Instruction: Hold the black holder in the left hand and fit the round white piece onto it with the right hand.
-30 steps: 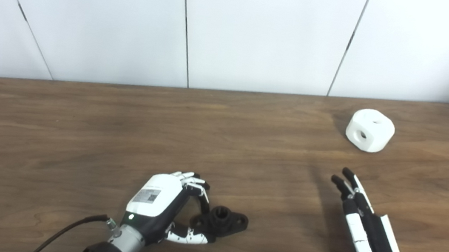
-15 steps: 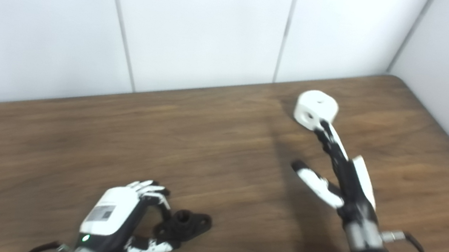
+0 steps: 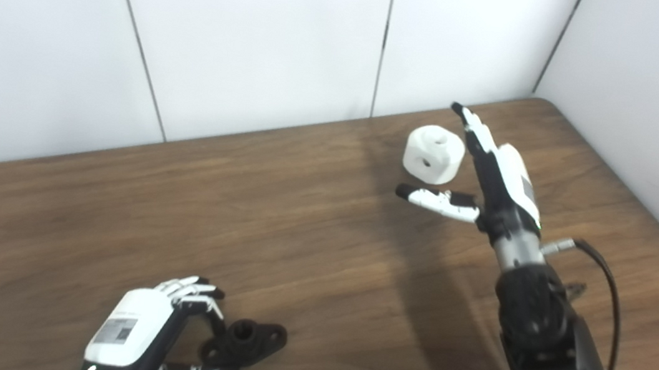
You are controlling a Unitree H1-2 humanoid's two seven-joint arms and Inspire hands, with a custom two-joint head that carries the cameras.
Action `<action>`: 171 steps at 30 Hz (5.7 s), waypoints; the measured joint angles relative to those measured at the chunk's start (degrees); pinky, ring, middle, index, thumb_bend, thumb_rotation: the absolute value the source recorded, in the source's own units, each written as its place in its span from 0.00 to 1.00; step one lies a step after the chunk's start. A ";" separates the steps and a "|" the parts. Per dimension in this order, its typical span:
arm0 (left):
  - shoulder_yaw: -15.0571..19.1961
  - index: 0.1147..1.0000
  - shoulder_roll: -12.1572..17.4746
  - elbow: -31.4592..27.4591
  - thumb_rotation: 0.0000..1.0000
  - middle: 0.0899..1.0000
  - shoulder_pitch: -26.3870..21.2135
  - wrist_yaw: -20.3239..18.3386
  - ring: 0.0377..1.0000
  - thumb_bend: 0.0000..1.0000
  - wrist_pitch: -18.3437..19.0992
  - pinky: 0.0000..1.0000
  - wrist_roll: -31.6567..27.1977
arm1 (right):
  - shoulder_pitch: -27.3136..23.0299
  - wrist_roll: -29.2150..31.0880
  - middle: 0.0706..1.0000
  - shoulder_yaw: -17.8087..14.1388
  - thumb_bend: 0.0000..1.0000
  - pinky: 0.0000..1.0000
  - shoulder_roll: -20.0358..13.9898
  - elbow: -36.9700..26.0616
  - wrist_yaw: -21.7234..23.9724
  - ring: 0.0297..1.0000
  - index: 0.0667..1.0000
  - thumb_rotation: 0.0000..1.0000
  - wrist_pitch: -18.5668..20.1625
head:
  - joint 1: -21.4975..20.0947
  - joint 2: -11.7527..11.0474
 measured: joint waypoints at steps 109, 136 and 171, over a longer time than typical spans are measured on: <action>1.20 0.42 0.08 -2.00 0.05 0.75 1.52 -1.96 0.85 0.52 -0.04 0.83 -0.22 | -15.81 -4.78 0.83 6.29 0.52 0.89 -8.55 29.55 0.37 0.93 0.45 0.14 2.00 | -0.53 0.97; 0.09 0.42 -1.83 -3.52 0.05 0.76 1.39 -4.00 0.86 0.52 2.75 0.85 3.61 | -5.43 -2.82 0.80 6.98 0.52 0.84 -7.48 3.41 9.15 0.89 0.45 0.14 4.68 | 9.48 4.48; -4.51 0.42 -8.07 -4.56 0.05 0.76 -1.29 -7.84 0.85 0.52 11.17 0.85 11.24 | 6.36 -6.92 0.79 10.04 0.52 0.88 3.13 -23.00 36.88 0.90 0.45 0.14 4.79 | 21.80 12.66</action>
